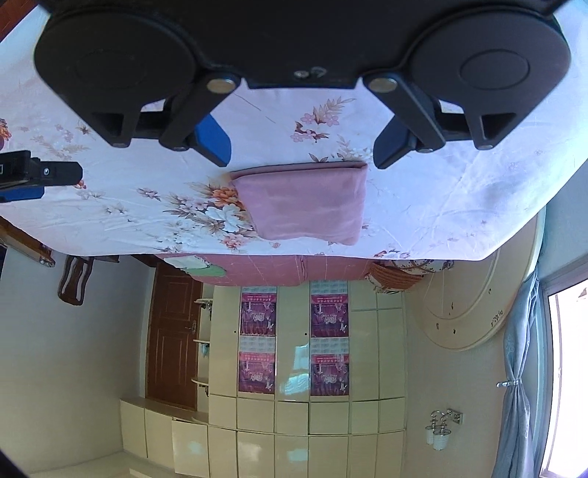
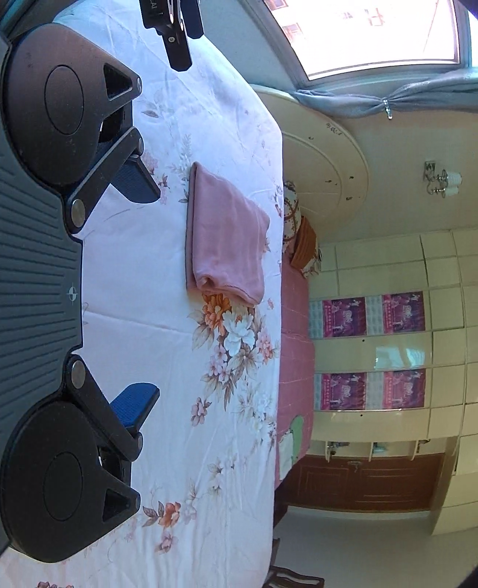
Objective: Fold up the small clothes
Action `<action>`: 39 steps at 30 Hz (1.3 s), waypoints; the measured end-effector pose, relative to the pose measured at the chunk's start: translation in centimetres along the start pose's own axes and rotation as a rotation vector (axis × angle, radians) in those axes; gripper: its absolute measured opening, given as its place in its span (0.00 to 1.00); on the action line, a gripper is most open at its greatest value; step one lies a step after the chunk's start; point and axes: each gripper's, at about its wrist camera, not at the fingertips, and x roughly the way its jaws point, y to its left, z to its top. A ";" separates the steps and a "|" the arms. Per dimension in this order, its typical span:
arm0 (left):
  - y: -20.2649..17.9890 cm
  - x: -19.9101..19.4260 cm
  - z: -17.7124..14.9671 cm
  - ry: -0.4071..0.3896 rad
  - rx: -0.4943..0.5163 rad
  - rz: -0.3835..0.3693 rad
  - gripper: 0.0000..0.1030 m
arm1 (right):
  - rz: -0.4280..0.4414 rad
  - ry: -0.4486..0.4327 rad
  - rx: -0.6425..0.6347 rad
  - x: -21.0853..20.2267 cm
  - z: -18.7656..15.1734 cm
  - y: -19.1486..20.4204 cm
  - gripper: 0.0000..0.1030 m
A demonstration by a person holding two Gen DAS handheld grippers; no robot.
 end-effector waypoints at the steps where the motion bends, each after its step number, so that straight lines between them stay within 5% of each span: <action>1: -0.4 -0.6 -0.1 -0.007 0.005 0.007 0.81 | 0.011 -0.011 0.001 -0.9 -0.1 0.2 1.00; 6: -1.2 -2.4 -0.2 -0.028 0.009 -0.008 0.78 | 0.042 -0.056 -0.020 -3.7 -0.3 1.1 1.00; 8: -1.3 -2.7 -0.2 -0.018 0.014 -0.003 0.22 | 0.043 -0.060 -0.028 -4.3 -0.3 1.3 1.00; 9: -1.2 -2.5 -0.2 0.015 -0.004 0.005 0.09 | 0.041 -0.065 -0.030 -4.6 -0.3 1.4 1.00; 11: -1.2 -2.9 -0.2 -0.003 -0.021 0.041 0.57 | 0.039 -0.073 -0.031 -4.9 -0.3 1.4 1.00; 12: -1.4 -3.2 -0.3 -0.027 -0.016 0.082 1.00 | 0.041 -0.075 -0.030 -5.1 -0.2 1.4 1.00; 14: -1.7 -3.7 -0.4 -0.080 0.000 0.134 1.00 | 0.028 -0.076 -0.039 -5.3 -0.1 1.6 1.00; 16: -1.7 -3.7 -0.2 -0.065 0.000 0.084 1.00 | 0.020 -0.080 -0.051 -5.3 -0.1 1.8 1.00; 39: -1.3 -5.2 -0.5 -0.092 -0.013 0.071 1.00 | 0.031 -0.101 -0.057 -6.0 0.2 2.8 1.00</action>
